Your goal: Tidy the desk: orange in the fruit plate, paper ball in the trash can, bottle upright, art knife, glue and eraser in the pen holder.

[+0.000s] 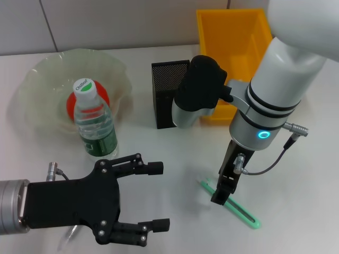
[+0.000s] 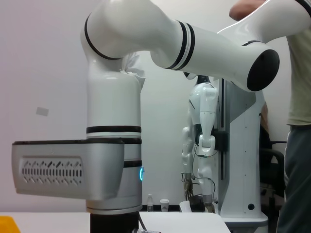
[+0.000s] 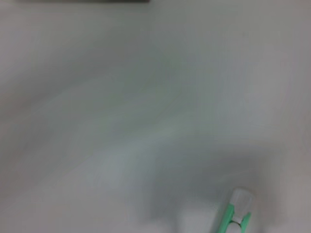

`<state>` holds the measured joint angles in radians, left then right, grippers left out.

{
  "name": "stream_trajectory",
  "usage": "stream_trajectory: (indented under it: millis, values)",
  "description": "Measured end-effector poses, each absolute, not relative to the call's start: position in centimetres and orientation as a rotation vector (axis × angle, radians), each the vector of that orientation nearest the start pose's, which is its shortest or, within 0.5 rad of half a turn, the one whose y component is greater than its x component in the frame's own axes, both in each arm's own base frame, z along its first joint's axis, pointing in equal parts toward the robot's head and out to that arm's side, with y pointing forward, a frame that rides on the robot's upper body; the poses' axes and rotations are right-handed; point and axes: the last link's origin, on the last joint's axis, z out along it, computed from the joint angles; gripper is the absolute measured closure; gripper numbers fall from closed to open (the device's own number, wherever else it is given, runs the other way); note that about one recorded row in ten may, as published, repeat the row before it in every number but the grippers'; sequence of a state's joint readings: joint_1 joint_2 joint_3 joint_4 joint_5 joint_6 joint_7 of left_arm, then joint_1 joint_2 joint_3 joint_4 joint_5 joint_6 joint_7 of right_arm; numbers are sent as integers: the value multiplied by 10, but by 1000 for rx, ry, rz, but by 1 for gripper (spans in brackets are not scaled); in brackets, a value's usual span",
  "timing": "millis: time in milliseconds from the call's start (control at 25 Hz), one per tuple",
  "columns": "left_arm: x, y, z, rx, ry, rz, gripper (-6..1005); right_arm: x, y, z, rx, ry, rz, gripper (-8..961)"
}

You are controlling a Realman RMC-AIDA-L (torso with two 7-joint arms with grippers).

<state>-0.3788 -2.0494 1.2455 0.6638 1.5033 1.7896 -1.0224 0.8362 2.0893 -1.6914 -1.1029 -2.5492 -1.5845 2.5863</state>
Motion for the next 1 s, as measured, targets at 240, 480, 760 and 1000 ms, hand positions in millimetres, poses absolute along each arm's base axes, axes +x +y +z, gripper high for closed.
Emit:
stream_trajectory:
  millis: [240,480,760,1000]
  values:
    - [-224,257,-25,-2943,14,-1125,134,144,340,-70,-2796,640,-934,289]
    - [-224,258,-25,-2943,11,-1125,134,143,341,-71,-2795,634,-927,297]
    - [-224,258,-26,-2943,14,-1124,134,143,340,-73,-2796,621,-942,306]
    - [-223,259,-25,-2942,15,-1124,134,142,339,-74,-2798,609,-949,335]
